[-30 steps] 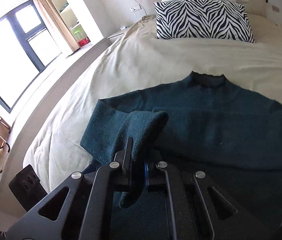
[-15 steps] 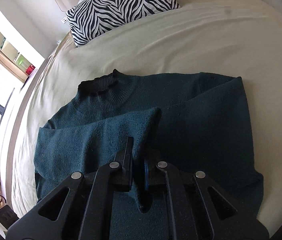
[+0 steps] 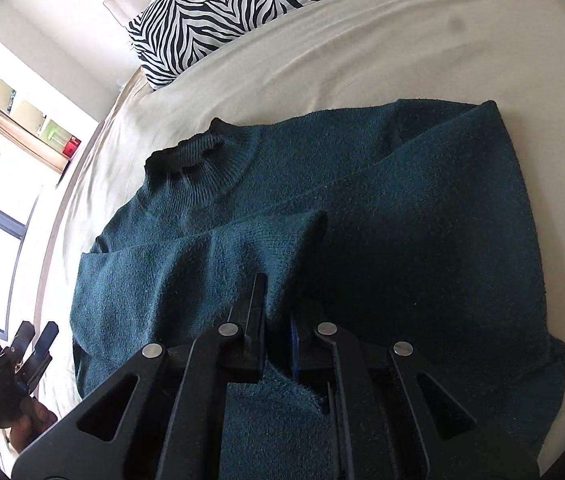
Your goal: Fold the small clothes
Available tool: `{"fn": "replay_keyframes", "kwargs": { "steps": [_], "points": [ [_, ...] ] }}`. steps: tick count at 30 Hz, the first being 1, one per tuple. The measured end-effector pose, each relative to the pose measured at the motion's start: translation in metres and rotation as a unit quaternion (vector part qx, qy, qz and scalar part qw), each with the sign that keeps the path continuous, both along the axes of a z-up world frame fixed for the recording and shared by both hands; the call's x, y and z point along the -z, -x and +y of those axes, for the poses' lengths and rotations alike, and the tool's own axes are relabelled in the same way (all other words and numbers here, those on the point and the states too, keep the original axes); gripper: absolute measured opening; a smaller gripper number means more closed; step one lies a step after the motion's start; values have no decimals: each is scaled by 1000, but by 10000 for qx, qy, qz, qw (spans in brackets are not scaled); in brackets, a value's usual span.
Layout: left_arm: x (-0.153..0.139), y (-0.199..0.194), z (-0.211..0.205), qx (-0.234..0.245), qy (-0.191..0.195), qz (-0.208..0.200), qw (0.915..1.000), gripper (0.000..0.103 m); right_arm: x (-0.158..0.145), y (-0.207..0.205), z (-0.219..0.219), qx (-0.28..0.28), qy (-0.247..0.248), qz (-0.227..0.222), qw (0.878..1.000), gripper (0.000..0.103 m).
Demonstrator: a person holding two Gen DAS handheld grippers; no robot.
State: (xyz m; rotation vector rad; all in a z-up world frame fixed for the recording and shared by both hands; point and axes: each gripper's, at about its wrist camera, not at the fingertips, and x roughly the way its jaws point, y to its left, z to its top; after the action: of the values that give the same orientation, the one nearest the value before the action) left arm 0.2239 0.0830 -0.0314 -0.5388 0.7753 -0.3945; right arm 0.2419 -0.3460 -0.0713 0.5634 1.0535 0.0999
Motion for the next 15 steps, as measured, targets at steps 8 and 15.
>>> {"fn": "replay_keyframes", "kwargs": {
  "steps": [8, 15],
  "points": [
    [54, -59, 33, -409, -81, 790, 9960, 25, 3, -10, -8, 9, -30, -122, 9999, 9],
    [65, -46, 44, -410, -17, 719, 9966, 9, 12, -13, -18, 147, -150, -133, 9997, 10]
  ]
}}
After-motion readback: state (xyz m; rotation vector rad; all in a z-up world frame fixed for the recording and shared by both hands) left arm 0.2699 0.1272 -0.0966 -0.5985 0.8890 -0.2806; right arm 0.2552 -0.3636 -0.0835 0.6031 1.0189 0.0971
